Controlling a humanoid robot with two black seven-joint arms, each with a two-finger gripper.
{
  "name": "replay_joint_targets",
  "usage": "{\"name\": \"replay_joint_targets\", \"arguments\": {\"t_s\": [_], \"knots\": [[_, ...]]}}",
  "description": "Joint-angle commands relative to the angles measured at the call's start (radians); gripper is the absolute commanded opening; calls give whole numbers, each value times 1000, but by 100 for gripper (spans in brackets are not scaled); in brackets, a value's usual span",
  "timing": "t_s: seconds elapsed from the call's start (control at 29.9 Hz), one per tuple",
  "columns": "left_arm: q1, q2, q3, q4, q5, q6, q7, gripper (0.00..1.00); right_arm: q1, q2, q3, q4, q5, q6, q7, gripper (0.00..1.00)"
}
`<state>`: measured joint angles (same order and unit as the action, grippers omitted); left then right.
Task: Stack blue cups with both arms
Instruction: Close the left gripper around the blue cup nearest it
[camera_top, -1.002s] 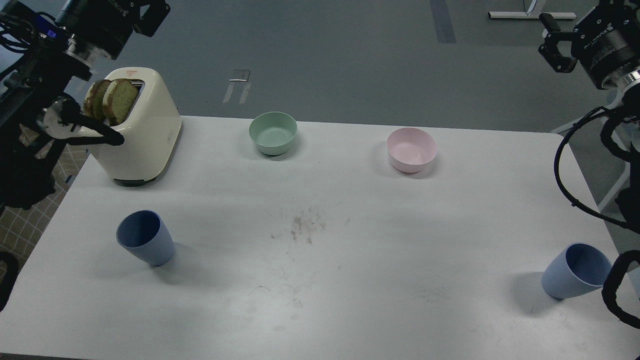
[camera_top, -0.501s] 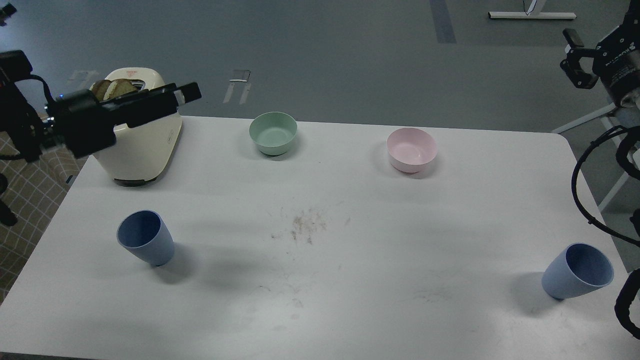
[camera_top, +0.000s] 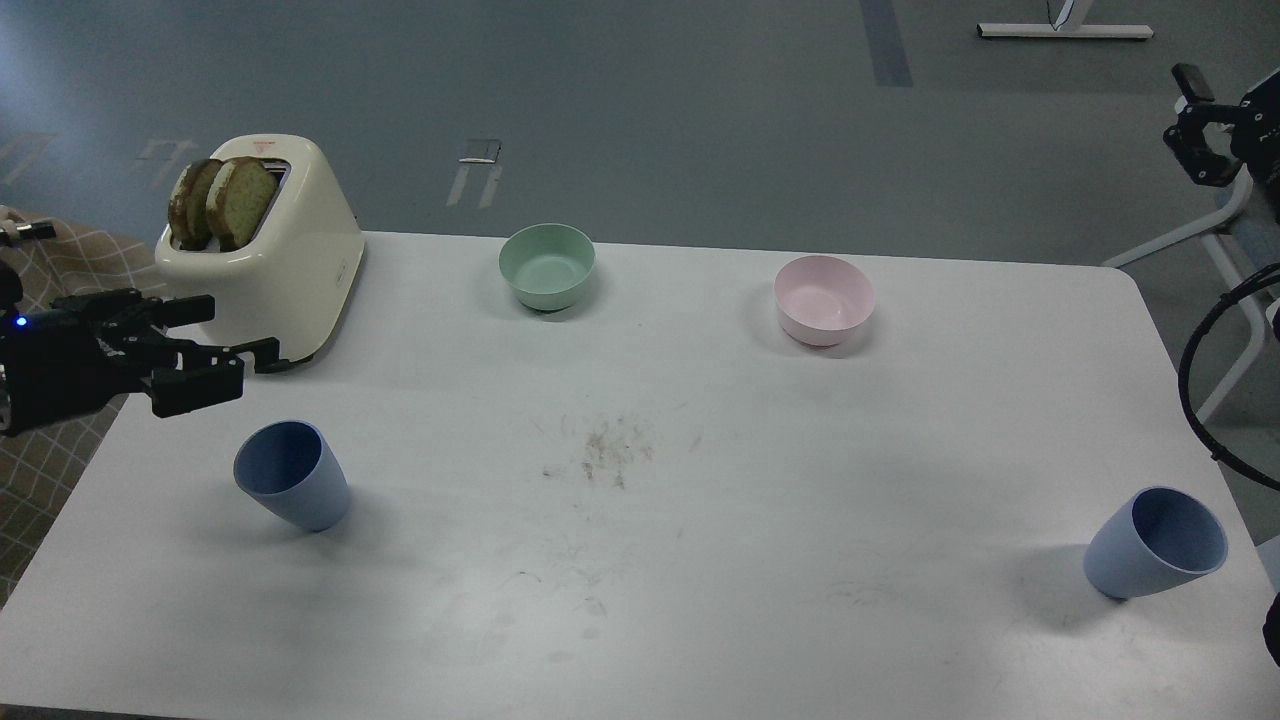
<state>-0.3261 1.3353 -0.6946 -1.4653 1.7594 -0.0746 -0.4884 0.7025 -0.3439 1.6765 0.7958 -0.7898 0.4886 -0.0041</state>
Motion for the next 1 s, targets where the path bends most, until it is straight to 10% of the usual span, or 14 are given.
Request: {"name": "replay_joint_targets", "arguments": {"t_s": [0.0, 0.37, 0.53, 0.97], "knots": [[5, -2, 32, 22, 5, 7, 0, 82, -2, -1, 0, -3, 0, 0, 1, 100], [96, -8, 50, 45, 6, 81, 0, 61, -6, -18, 0, 0, 0, 0, 1, 100], [98, -50, 75, 97, 14, 95, 0, 28, -8, -23, 0, 0, 1, 0, 3, 100], [98, -44, 116, 83, 41, 96, 0, 42, -12, -29, 0, -1, 0, 0, 16, 100]]}}
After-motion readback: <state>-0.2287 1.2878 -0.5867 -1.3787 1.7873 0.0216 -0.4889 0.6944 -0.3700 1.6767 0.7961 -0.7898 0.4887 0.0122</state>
